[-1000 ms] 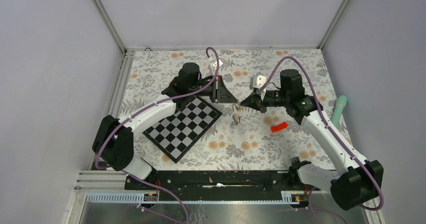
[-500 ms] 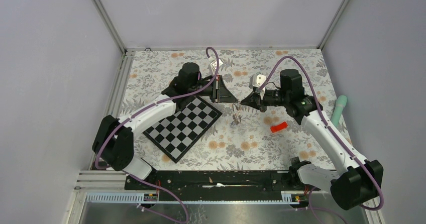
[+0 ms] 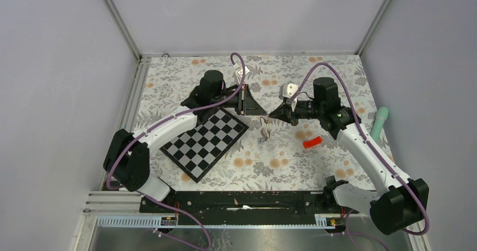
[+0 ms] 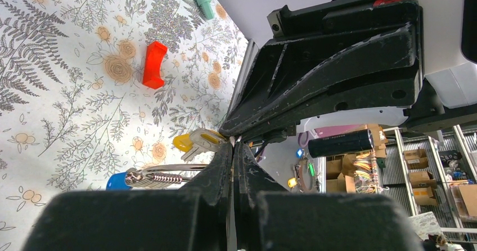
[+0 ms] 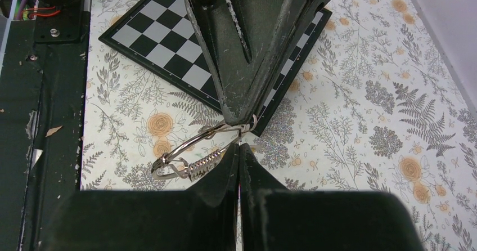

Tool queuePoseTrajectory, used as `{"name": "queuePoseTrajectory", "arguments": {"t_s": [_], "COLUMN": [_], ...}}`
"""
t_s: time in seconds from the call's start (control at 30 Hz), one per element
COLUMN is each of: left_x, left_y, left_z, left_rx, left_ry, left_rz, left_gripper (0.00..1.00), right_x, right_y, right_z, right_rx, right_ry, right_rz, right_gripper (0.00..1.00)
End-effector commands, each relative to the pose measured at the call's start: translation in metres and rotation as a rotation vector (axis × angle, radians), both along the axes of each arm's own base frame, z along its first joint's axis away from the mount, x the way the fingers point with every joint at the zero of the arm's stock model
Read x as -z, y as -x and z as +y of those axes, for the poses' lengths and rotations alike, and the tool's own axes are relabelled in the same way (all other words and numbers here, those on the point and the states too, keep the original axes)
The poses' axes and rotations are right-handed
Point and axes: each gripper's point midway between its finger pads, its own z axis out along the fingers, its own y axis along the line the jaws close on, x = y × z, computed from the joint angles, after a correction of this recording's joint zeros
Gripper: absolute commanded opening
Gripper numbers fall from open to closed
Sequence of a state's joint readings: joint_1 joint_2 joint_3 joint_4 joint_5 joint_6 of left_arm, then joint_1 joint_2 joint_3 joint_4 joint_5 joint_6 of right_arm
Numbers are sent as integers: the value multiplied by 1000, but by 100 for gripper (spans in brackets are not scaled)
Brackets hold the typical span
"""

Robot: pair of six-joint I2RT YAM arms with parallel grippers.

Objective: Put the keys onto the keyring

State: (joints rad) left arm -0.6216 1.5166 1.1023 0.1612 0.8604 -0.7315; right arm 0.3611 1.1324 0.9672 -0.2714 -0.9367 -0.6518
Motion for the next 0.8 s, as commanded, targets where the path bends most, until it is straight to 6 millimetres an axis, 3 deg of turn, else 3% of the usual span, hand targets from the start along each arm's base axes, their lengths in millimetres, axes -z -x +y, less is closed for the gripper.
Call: {"name": "queuePoseTrajectory", "arguments": {"t_s": [0.0, 0.77], "left_x": [-13, -12], "left_y": [0, 1], "left_z": [-5, -6], "left_rx": [20, 25], "left_ry": [50, 51], "left_rz": [-52, -51], "left_gripper": [0, 0], "right_x": [-17, -18], "right_y": [3, 8], "right_z": [8, 11], "right_rx": [-52, -76], "right_ry": [-48, -63], "right_rz": [-29, -14], "right_gripper": [0, 0]}}
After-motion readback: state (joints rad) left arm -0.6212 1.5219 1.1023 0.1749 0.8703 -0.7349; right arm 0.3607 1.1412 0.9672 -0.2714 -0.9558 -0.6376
